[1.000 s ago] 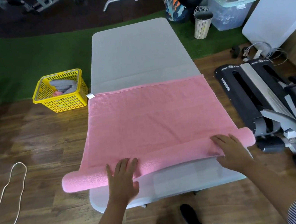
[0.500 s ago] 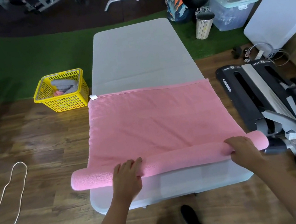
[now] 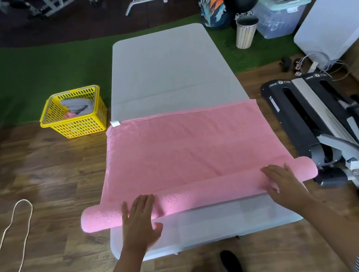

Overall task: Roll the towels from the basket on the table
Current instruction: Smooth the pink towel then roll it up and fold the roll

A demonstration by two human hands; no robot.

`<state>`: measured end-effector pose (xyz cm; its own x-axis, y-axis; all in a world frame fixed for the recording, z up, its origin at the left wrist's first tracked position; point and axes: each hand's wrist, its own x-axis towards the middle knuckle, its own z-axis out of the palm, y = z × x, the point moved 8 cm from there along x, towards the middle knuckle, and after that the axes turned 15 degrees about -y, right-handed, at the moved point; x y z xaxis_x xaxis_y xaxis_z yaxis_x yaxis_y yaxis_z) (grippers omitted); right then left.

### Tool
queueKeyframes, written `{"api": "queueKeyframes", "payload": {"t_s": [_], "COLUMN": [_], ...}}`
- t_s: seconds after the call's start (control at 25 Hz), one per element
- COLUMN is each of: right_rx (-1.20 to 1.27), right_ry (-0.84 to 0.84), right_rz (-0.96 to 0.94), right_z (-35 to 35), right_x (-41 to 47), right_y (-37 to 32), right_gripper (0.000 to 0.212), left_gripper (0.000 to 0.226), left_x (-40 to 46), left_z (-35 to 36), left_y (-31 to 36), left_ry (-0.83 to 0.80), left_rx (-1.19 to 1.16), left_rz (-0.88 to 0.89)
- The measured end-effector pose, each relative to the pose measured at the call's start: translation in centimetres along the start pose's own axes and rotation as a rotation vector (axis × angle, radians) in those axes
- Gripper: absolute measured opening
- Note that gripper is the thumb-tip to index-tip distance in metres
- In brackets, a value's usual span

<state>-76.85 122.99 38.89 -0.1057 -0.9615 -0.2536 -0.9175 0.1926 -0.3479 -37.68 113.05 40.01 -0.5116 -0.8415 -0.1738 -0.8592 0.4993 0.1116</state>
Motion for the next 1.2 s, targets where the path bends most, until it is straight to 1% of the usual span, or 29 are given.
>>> {"api": "queueKeyframes", "payload": {"t_s": [0.04, 0.08, 0.2, 0.28, 0.36, 0.48, 0.52, 0.6, 0.64, 0.72, 0.76, 0.84, 0.92, 1.04, 1.08, 1.2], "right_rx": [-0.026, -0.04, -0.059, -0.085, -0.093, -0.065, -0.051, -0.03, -0.026, -0.045, -0.052, -0.028, -0.014, -0.036, -0.044, -0.061], "right_ry": [-0.026, -0.036, -0.034, -0.051, -0.061, 0.013, 0.038, 0.063, 0.052, -0.015, -0.037, -0.045, -0.064, -0.1, -0.084, 0.045], "right_rz": [-0.002, 0.008, 0.039, 0.038, 0.041, 0.06, 0.06, 0.046, 0.043, 0.039, 0.032, 0.058, 0.089, 0.082, 0.064, -0.011], "right_z": [0.1, 0.0, -0.7, -0.6, -0.6, -1.4, -1.6, -1.3, -0.8, 0.4, 0.6, 0.2, -0.4, -0.9, -1.2, -2.3], "right_x": [0.2, 0.4, 0.4, 0.0, -0.1, 0.4, 0.5, 0.4, 0.1, -0.3, -0.4, -0.4, -0.3, -0.1, 0.0, 0.2], "right_y": [0.0, 0.2, 0.4, 0.2, 0.0, -0.4, -0.5, -0.6, -0.5, -0.2, -0.1, 0.0, 0.0, 0.1, 0.2, -0.2], "right_gripper": [0.055, 0.055, 0.041, 0.041, 0.042, 0.044, 0.043, 0.038, 0.036, 0.046, 0.05, 0.047, 0.04, 0.043, 0.042, 0.032], "left_gripper": [0.08, 0.078, 0.056, 0.041, 0.041, 0.04, 0.04, 0.042, 0.047, 0.065, 0.066, 0.047, 0.031, 0.032, 0.033, 0.044], "left_x": [0.2, 0.2, 0.3, 0.3, 0.5, 0.5, 0.5, 0.5, 0.5, 0.7, 0.7, 0.7, 0.4, -0.1, -0.2, -0.5], "left_z": [0.0, -0.2, -1.1, -1.8, -2.2, -3.2, -2.9, -1.8, -1.3, -0.9, -1.2, -2.0, -2.4, -1.8, -1.8, -2.2], "left_y": [0.0, 0.0, 0.2, -0.2, -0.5, -1.0, -1.2, -1.3, -1.4, -1.6, -1.6, -1.1, -0.6, -1.1, -1.3, -1.8], "left_ry": [-0.014, -0.013, -0.002, 0.012, 0.031, 0.114, 0.119, 0.072, 0.045, 0.008, 0.009, 0.051, 0.028, -0.03, -0.032, 0.064], "left_rx": [-0.009, -0.029, -0.047, -0.033, -0.023, -0.044, -0.055, -0.057, -0.052, -0.056, -0.074, -0.094, -0.067, -0.031, -0.033, -0.065], "left_rz": [-0.011, -0.024, -0.003, 0.022, 0.04, -0.043, -0.068, -0.062, -0.042, -0.029, -0.035, -0.032, -0.04, -0.045, -0.054, -0.107]}}
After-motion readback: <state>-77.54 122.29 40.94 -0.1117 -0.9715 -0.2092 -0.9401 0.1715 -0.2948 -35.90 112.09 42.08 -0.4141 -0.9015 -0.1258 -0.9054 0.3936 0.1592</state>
